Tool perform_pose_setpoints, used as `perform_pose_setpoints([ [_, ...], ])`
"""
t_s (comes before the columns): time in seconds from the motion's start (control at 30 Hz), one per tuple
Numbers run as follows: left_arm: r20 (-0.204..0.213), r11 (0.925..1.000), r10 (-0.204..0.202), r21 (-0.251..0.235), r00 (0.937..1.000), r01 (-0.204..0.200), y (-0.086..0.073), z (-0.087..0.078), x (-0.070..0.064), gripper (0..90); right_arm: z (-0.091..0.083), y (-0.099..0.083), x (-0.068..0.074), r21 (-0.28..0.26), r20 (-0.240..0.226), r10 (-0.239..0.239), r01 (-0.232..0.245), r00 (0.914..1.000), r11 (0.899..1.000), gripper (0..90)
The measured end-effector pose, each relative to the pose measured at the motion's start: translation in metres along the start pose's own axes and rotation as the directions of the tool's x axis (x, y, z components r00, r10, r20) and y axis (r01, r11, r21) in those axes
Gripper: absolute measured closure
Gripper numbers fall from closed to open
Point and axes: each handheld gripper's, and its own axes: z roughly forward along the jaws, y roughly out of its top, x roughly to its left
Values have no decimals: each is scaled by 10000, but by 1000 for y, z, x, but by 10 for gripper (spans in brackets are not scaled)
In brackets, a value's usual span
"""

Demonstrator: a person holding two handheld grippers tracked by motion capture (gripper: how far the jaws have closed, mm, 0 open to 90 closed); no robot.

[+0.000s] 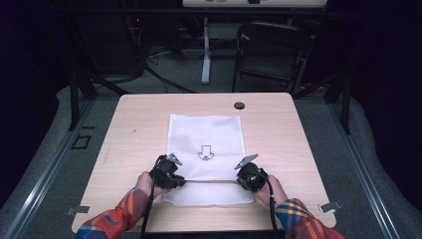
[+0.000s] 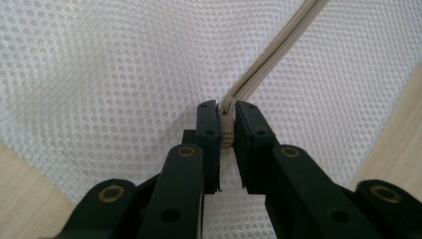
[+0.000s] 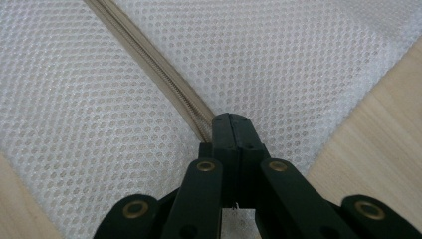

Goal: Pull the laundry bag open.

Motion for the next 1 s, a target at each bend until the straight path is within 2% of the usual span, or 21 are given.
perform_pose_setpoints([
  [0.1, -167, 9999, -92, 96, 9998, 93, -2, -2, 1, 813, 0, 0, 0, -10, 5, 7, -7, 10000, 10000, 900],
  [0.53, -157, 9993, -364, -7, 9992, 364, -7, -8, 6, 813, 0, 0, 0, -11, 6, 6, -6, 10000, 10000, 900],
  [1.0, -557, 9974, -708, -152, 9959, 701, -19, -22, 12, 813, 0, 0, 1, -26, 38, 28, -28, 10000, 10000, 900],
])
